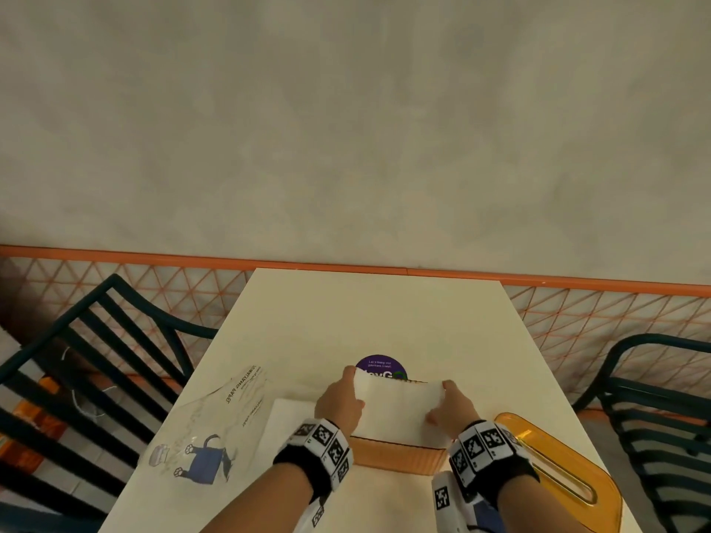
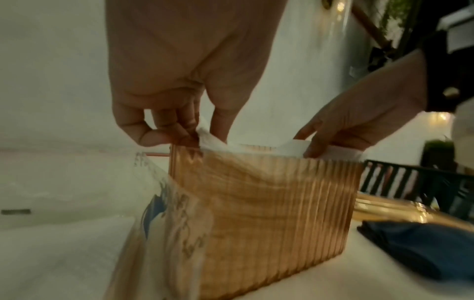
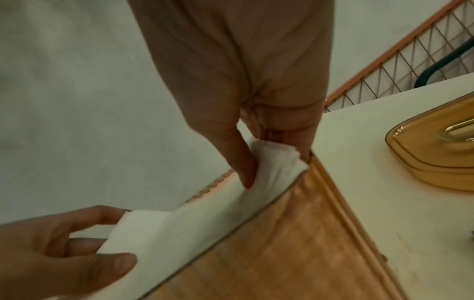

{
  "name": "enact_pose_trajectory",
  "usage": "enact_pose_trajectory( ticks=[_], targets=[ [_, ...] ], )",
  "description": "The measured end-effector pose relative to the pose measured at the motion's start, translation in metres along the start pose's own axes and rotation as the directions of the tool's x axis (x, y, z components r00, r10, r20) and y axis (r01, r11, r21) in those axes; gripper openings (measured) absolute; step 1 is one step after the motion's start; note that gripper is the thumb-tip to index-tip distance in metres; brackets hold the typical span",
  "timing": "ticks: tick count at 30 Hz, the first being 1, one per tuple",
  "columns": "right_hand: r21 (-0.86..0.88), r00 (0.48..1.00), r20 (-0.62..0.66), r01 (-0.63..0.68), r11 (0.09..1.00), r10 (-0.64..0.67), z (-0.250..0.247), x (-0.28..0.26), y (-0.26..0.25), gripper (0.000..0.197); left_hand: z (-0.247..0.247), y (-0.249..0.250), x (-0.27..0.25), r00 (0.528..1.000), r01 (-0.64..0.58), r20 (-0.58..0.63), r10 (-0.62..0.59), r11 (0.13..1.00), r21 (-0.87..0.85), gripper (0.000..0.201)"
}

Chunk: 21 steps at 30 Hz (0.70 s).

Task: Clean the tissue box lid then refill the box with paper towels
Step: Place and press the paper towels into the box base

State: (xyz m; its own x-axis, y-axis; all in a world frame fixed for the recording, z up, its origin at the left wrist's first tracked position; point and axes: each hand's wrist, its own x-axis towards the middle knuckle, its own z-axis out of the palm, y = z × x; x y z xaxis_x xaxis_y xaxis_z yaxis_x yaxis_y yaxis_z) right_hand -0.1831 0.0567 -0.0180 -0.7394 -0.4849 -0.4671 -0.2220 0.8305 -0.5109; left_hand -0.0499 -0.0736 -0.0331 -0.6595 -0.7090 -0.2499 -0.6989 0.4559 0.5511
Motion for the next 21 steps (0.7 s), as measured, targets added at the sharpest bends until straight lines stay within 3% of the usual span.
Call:
enact_pose_trajectory(
  ticks=[4,7,8,10,12,14,21],
  targets=[
    [-0.075,0.999,-0.018,0.041,0.996,-0.043,0.003,-0.001,-0.002,0.069,0.007,0.001,0.0,0.999,-0.035,-0.01,0.038,0.983,0.18,0.07],
    [-0.268,0.959,-0.134,0.209,0.941,-0.251,0.006,-0.007,-0.005,0.073,0.006,0.003,-0.003,0.971,-0.163,-0.103,0.218,0.909,0.382,0.069],
    [-0.331,0.928,-0.157,0.274,0.903,-0.339,0.006,-0.008,-0.006,0.069,0.005,0.003,-0.003,0.954,-0.218,-0.093,0.286,0.87,0.442,0.064],
    [-0.399,0.893,-0.08,0.378,0.836,-0.442,0.003,-0.009,-0.006,0.061,0.003,0.003,-0.002,0.939,-0.317,0.056,0.338,0.793,0.52,0.057],
    [-0.436,0.9,0.102,0.424,0.794,-0.425,0.004,-0.007,-0.006,0.06,0.001,0.002,0.0,0.941,-0.337,0.225,0.253,0.77,0.541,0.058],
    [-0.513,0.912,0.218,0.409,0.755,-0.347,0.01,-0.005,-0.005,0.058,0.001,0.0,0.004,0.937,-0.324,0.298,0.184,0.777,0.539,0.063],
    [-0.548,0.935,0.253,0.349,0.76,-0.247,0.021,-0.002,0.002,0.058,0.008,-0.005,0.009,0.936,-0.306,0.316,0.155,0.801,0.514,0.061]
  ],
)
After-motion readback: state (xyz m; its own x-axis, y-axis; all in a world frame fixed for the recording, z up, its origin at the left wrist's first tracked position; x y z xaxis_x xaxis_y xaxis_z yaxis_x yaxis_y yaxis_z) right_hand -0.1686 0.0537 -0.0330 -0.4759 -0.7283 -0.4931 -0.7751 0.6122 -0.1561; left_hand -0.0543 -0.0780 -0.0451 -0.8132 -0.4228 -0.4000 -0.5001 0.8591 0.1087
